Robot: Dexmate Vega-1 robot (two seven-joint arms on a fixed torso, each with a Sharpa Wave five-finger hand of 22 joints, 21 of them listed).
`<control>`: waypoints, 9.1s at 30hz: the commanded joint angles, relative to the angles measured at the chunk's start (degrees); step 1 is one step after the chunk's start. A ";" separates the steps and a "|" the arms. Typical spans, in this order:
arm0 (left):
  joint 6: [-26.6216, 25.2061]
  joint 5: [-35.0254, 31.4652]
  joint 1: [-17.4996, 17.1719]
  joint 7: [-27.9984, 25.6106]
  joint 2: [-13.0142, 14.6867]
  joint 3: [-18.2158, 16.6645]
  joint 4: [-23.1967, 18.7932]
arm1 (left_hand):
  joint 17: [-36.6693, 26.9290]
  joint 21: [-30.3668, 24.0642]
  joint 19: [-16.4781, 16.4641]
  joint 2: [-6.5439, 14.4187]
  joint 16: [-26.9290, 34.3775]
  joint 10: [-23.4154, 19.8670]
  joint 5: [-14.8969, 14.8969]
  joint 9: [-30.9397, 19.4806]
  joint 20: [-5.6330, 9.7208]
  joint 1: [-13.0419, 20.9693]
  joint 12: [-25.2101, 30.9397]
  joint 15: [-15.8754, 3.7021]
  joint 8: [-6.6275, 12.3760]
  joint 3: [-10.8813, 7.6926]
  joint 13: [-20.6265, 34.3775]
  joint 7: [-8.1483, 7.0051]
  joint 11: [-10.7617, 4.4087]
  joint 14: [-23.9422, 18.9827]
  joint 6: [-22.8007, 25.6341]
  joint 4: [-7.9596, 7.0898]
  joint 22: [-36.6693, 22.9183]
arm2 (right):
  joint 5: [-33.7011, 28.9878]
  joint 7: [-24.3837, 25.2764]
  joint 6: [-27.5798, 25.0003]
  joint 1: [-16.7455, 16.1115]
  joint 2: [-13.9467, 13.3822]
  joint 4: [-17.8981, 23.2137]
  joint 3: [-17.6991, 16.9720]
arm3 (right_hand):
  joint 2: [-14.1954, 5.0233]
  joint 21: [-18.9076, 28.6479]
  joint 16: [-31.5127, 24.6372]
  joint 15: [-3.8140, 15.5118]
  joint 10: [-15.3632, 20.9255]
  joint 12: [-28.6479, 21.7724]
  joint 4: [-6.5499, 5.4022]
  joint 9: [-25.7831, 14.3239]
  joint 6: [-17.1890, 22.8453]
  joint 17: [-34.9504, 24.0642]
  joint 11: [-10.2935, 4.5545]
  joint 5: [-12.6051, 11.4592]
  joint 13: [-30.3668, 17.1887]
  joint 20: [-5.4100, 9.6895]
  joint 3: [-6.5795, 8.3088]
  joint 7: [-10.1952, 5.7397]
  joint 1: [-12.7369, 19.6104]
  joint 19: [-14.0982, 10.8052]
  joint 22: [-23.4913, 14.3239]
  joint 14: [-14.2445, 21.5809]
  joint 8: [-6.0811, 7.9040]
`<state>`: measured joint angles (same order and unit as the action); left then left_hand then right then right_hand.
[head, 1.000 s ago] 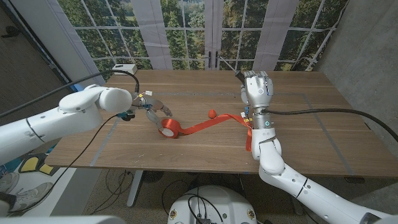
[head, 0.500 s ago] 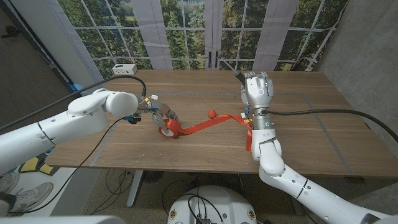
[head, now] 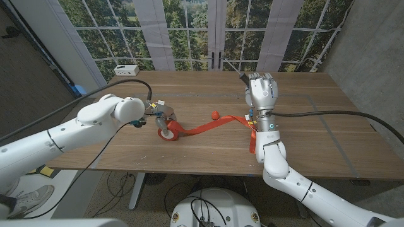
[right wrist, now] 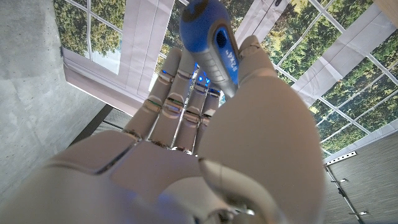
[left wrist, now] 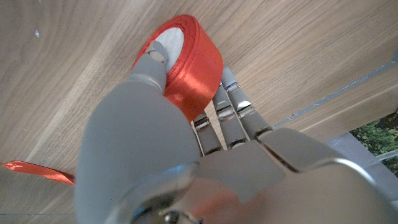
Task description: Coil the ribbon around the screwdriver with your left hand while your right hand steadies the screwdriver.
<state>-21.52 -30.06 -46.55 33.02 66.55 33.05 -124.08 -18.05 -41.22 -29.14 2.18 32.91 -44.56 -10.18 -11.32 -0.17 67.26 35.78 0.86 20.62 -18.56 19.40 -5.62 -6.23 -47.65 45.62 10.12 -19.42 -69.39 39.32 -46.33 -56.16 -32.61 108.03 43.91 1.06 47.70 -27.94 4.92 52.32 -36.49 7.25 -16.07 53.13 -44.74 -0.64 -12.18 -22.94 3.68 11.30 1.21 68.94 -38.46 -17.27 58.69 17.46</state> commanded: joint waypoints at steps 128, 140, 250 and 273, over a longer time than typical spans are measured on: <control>-47.17 69.63 27.67 -38.08 -16.77 -13.11 -4.27 | -17.68 -26.20 -4.50 2.11 0.18 -8.68 -1.22 -1.66 3.63 14.34 -0.51 -14.27 0.13 -0.07 14.05 10.30 3.63 -22.25 12.77 -0.46 -0.62 | -4.73 -11.47 19.55 15.91 1.38 -10.93 7.65 | -8.67 7.82 3.60 8.20 3.90 2.12 -0.71 -0.67 8.19 -2.66 -3.17 -0.90 -5.00 7.99 -2.55 -7.47 9.31 4.08 3.72 6.03 -0.95; -45.31 77.91 21.36 -38.07 -11.73 -20.16 -7.90 | -17.87 -26.91 -3.63 2.04 -0.69 -8.73 -1.32 -1.92 3.40 14.34 -0.86 -14.27 -0.37 -0.18 14.40 10.37 3.57 -23.00 12.89 -0.57 0.72 | -1.95 -14.07 17.16 18.66 3.51 -14.36 8.11 | -8.64 8.55 3.81 8.18 4.16 2.43 -0.74 -0.57 8.13 -2.91 -2.86 -0.96 -4.93 7.99 -2.79 -7.33 9.40 4.34 4.07 6.24 -1.21; -27.33 72.96 16.60 -44.65 -8.39 -13.11 0.91 | -21.28 -32.71 -0.60 1.90 -5.35 -9.55 -0.97 -3.08 4.54 13.77 -3.32 -14.30 -3.07 -0.36 15.80 9.74 2.89 -24.62 14.40 -0.73 7.99 | 3.21 10.07 29.43 10.80 -0.01 -6.94 4.48 | -8.75 14.25 5.67 8.06 5.43 4.49 -0.96 -1.28 8.98 -5.24 -2.45 -1.38 -6.40 8.00 -4.49 -6.95 10.34 6.84 6.15 7.29 -2.35; -29.01 72.84 22.43 -43.27 -14.35 -12.68 1.67 | -21.72 -33.63 -0.35 1.82 -6.31 -9.99 -0.82 -3.07 4.57 13.64 -3.97 -14.32 -3.63 -0.26 15.74 9.43 2.57 -24.95 14.88 -0.78 8.65 | -1.43 7.83 30.80 13.84 -0.98 -10.71 8.44 | -8.66 15.34 6.16 8.04 5.52 5.02 -1.05 -1.24 9.26 -5.61 -2.72 -1.53 -6.77 7.95 -4.95 -7.09 10.50 7.49 6.24 7.29 -2.68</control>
<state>-50.65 42.35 -26.86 -11.60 55.18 19.94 -123.46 -20.11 -74.56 -29.43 -3.91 26.67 -53.13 -10.75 -11.59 2.84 73.35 31.88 2.46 16.86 -18.42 19.56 -0.32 -2.58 -56.19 55.03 9.84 -10.65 -69.14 49.12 -16.24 -43.67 -33.16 98.77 50.83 2.20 62.78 -21.95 6.56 56.51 -31.43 6.50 -17.17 56.82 -50.11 -1.99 -13.36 -25.47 2.96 6.35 -0.64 70.08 -31.00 -10.91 61.55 14.76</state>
